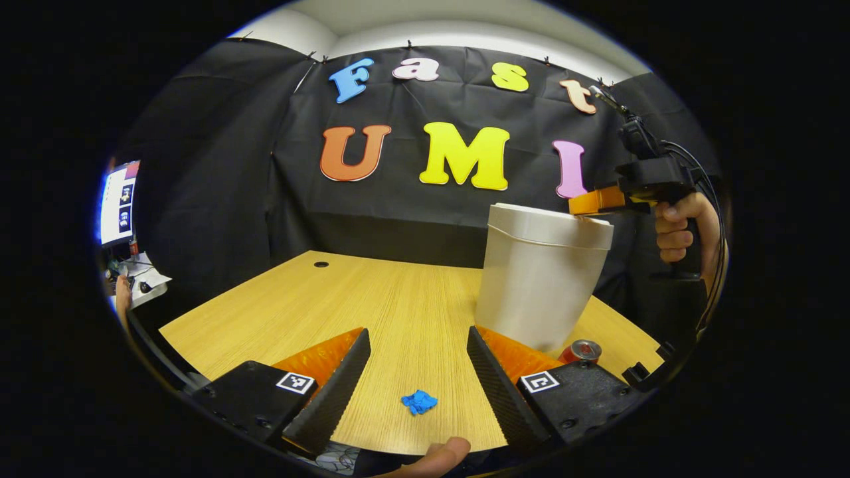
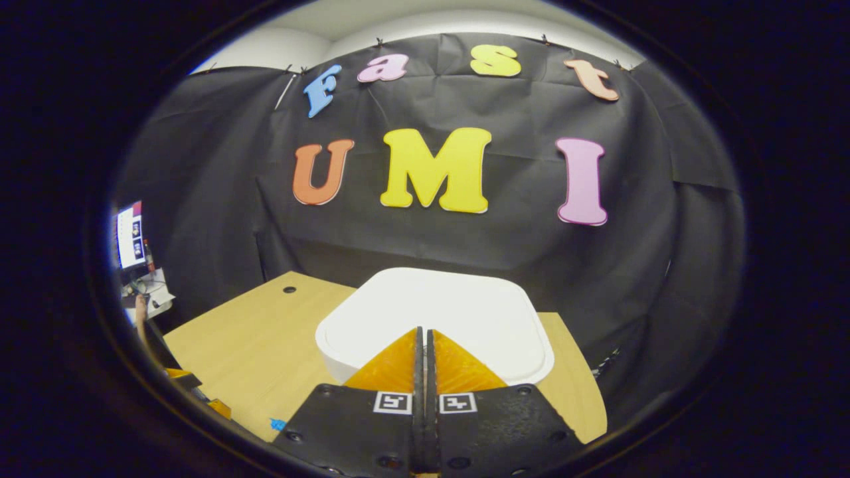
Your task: Press the lid of the desktop garbage bin to open it, pick up the crumpled paper on the desktop and throw it into the bin, then pick up the pop can on the desktop and drop it into the bin, and finally close the garbage bin lid.
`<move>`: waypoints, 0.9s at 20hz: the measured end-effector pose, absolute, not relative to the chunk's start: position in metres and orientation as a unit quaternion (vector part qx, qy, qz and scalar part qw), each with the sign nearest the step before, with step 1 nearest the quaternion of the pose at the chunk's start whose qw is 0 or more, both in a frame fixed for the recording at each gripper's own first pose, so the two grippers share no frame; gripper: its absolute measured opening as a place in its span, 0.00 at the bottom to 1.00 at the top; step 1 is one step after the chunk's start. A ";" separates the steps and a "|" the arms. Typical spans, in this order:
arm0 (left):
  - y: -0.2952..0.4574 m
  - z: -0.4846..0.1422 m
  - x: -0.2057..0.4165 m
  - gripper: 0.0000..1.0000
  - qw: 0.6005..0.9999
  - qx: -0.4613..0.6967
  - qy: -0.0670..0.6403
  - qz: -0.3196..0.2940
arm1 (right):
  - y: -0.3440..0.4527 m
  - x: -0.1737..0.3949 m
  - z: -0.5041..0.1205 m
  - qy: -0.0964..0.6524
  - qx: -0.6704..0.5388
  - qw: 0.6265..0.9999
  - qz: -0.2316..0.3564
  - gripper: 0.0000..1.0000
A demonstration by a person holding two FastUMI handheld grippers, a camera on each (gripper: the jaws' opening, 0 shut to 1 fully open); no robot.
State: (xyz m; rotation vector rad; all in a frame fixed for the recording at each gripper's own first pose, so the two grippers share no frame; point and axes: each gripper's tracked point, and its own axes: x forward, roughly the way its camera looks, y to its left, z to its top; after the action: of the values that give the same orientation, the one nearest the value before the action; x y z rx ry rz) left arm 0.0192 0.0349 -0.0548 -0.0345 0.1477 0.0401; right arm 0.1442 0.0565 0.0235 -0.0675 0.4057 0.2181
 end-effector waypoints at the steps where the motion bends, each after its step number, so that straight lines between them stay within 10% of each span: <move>1: 0.039 -0.054 0.019 0.96 0.997 -0.019 0.073 0.024 | 0.057 0.142 0.030 0.198 -0.043 0.974 0.104 0.01; 15: 0.044 -0.031 0.023 0.96 0.999 0.021 0.024 0.030 | 0.042 0.026 0.026 0.096 -0.009 0.990 0.104 0.00; 18: 0.045 -0.019 0.020 0.96 0.998 0.033 -0.004 0.044 | 0.031 0.005 0.022 0.079 0.005 0.990 0.115 0.21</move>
State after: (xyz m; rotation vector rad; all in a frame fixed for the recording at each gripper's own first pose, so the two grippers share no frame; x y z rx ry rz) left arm 0.0196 0.0449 -0.0189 0.0650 -0.0087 0.0879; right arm 0.0054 0.0312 0.0223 0.0100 0.1582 0.2299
